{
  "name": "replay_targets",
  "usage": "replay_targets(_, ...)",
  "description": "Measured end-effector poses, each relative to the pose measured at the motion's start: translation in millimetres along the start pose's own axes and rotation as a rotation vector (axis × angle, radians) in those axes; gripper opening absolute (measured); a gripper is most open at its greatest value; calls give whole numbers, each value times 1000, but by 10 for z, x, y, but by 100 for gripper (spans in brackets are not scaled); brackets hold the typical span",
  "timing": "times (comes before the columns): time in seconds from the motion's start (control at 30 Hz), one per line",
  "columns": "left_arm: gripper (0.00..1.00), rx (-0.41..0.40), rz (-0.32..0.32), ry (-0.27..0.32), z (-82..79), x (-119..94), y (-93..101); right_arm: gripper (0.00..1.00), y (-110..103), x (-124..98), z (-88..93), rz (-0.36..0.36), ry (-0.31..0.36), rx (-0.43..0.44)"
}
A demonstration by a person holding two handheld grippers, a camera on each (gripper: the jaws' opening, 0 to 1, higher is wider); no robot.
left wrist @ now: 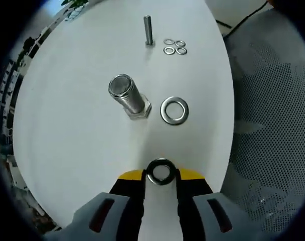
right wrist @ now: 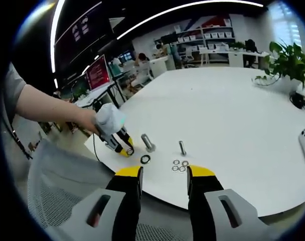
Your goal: Place the washer onto the threaded stud by aligning its center hole with the stud, sliding it down to the base, and recovering from edge contact or off-axis alignment until the washer reaches the visible bottom stop.
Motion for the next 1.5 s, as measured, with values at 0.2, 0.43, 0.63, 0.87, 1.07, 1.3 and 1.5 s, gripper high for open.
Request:
replay_targets(0.2, 22, -17, 39, 41, 65, -12, -39, 38, 11, -2, 3, 8, -2, 1)
replay_targets(0.43, 23, 19, 32, 40, 101, -1, -34, 38, 12, -4, 0, 10, 3, 4)
replay_targets(0.63, 24, 71, 18, 38, 105, 6, -17, 38, 12, -3, 1, 11, 4, 5)
replay_targets(0.87, 22, 104, 3, 31, 100, 9, -23, 38, 9, -2, 1, 10, 4, 6)
replay_targets(1.07, 21, 72, -4, 54, 117, 4, -20, 38, 4, 2, 0, 7, 2, 4)
replay_targets(1.3, 20, 44, 0, 50, 112, 0, -30, 38, -1, 4, 2, 5, -3, 0)
replay_targets(1.5, 21, -8, 4, 82, 119, -7, -81, 38, 2, -1, -3, 4, 4, 5)
Point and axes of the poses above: the point that each gripper's makers call its tool centre point, and the gripper's own axes: x roughly forward along the fingers, y roughly to its right, z roughly out of its underside, the point moved 8 cm from there along -x, roughly backward along the fingers, and after that the axes turned 4 degrees about -x, right-handed, at the moved point
